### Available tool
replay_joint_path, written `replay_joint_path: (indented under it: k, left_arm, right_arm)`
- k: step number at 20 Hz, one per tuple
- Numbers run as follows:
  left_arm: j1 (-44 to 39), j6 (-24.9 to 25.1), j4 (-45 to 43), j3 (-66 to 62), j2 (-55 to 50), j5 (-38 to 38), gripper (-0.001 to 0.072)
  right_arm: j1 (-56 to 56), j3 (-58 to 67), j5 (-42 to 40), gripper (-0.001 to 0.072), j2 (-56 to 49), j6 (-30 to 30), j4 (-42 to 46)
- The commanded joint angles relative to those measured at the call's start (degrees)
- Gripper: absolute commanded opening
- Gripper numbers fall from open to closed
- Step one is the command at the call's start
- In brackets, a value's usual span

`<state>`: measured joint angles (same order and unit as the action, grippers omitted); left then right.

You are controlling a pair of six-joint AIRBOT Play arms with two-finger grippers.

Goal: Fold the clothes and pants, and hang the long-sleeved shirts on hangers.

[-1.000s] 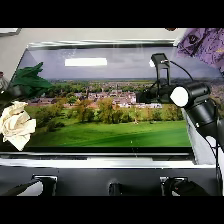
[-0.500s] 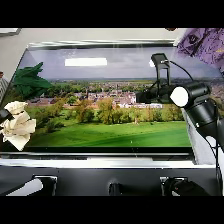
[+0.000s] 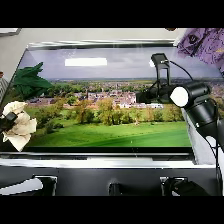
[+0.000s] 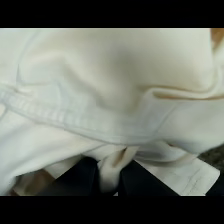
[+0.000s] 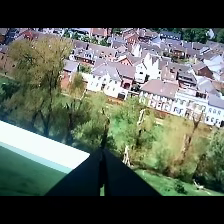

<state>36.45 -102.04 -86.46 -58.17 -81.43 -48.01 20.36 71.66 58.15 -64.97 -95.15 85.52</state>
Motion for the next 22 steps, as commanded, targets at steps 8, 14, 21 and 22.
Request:
replay_joint_path:
  k: [8, 14, 21, 22]
  left_arm:
    - [-31.45, -0.04, 27.17, -0.11, 13.44, -9.25, 0.002]
    - [-64.67, -6.64, 35.93, -0.15, 9.22, 17.05, 0.002]
    - [-75.06, -14.99, 43.89, -0.15, -4.85, 25.14, 0.0514]
    - [-73.35, -14.97, 44.28, -0.17, -4.44, 23.8, 0.0688]
  right_arm:
    - [0.07, 0.11, 1.25, 0.0029, 0.09, -1.73, -0.44]
    - [0.07, 0.11, 6.88, 0.0043, 0.59, -1.7, 2.69]
    - [0.07, 0.11, 16.87, 0.0111, 2.36, -1.73, 9.99]
    - [-0.07, 0.11, 17.53, 0.0253, 2.43, -1.68, 10.6]
